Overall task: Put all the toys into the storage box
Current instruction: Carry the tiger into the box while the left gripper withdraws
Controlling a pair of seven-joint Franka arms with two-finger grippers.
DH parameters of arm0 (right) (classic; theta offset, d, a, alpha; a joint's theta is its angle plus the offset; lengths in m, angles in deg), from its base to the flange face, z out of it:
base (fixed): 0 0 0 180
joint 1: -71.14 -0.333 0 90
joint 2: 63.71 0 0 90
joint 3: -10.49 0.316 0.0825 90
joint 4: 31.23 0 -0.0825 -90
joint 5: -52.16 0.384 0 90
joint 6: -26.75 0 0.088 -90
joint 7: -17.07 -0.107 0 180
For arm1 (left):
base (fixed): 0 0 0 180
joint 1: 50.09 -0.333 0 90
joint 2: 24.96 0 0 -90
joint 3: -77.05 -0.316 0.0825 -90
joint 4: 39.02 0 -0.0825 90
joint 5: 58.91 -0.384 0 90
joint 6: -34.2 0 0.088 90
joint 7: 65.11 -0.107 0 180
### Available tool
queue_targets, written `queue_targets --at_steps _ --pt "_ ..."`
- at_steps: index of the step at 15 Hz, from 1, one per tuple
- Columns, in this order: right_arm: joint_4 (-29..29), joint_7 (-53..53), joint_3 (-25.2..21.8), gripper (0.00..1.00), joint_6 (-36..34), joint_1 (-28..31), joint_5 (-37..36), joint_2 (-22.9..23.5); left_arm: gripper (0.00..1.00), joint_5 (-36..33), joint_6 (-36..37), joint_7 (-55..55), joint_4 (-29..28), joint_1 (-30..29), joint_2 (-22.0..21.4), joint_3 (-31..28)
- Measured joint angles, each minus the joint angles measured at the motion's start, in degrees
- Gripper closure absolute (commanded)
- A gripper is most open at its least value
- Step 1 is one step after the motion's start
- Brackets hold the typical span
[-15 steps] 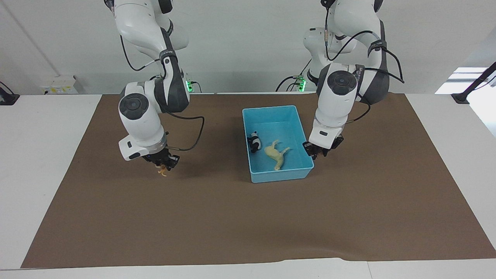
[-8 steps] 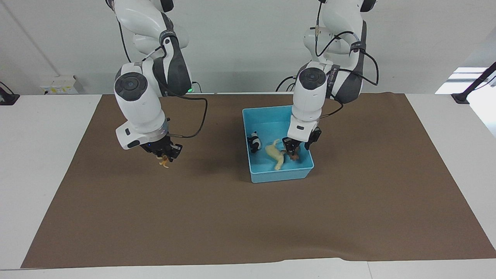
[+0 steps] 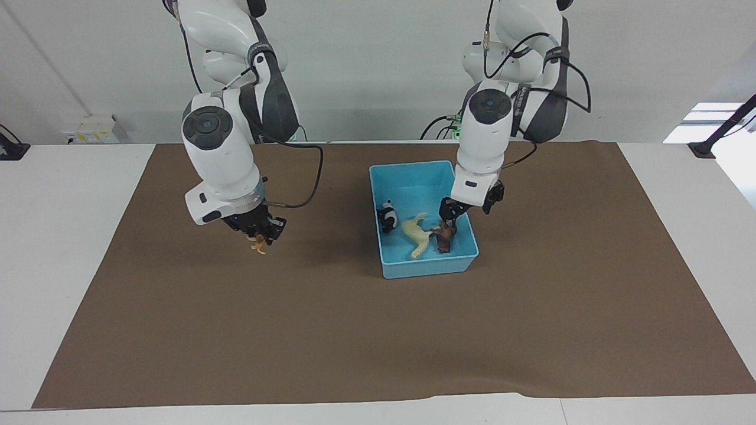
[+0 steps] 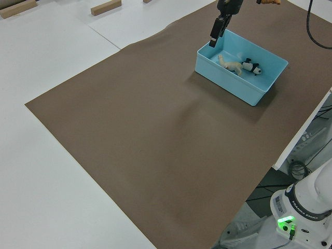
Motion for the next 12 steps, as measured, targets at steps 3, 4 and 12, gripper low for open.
queue_targets --at_steps 3,4,12 --pt "1.02 -11.20 0.14 1.00 1.03 -9.10 0.00 0.21 0.00 2.45 6.67 -7.64 0.34 -3.85 -4.95 -0.26" --pt "1.27 -14.11 0.14 1.00 1.10 -11.24 -0.02 0.34 0.00 2.70 8.96 -9.73 0.67 -5.00 -5.97 -0.30" --pt "1.84 -24.97 -0.48 0.00 11.02 -19.77 -3.86 10.67 0.00 3.06 13.96 -15.83 1.06 -9.41 -7.39 -0.53"
